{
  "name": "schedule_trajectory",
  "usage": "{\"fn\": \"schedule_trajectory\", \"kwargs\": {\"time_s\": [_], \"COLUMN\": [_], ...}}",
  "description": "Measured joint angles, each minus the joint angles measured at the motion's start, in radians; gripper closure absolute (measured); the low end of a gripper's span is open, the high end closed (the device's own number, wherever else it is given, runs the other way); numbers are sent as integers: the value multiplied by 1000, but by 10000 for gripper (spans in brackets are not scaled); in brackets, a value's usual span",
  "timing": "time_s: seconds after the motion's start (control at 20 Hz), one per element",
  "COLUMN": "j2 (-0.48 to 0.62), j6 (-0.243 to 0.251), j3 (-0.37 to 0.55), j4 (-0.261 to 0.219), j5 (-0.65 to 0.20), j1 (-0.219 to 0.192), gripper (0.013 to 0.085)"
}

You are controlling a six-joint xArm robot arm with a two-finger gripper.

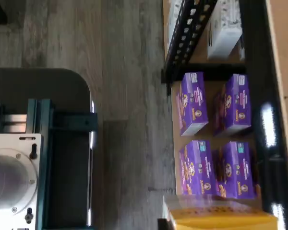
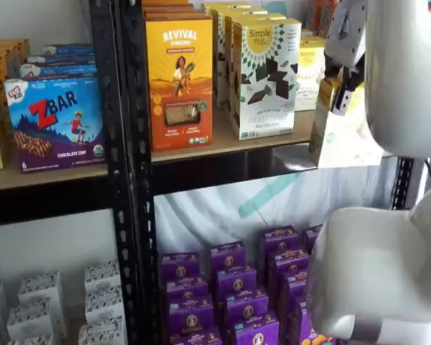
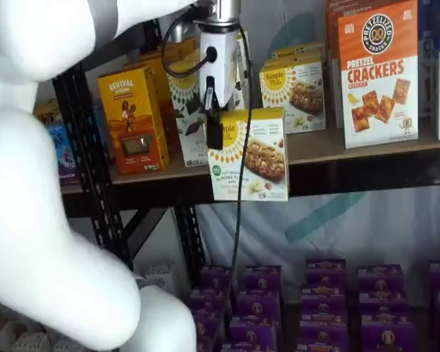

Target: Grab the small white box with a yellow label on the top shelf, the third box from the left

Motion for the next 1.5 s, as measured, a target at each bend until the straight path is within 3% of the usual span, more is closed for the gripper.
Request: {"fn": "schedule_trajectory", "kwargs": {"time_s": [0.5,0.7,0.85,1.15,1.5], "j2": [-131,-186,-220,-223,-218], "j6": [11,13,24,19,-9], "j3": [149,214,254,271,277], "j4": [-28,-17,-48,-77,-62], "j5": [-73,-105,-117,-61,-36], "j1": [25,27,47,47,16], "gripper": [610,610,610,610,610]}}
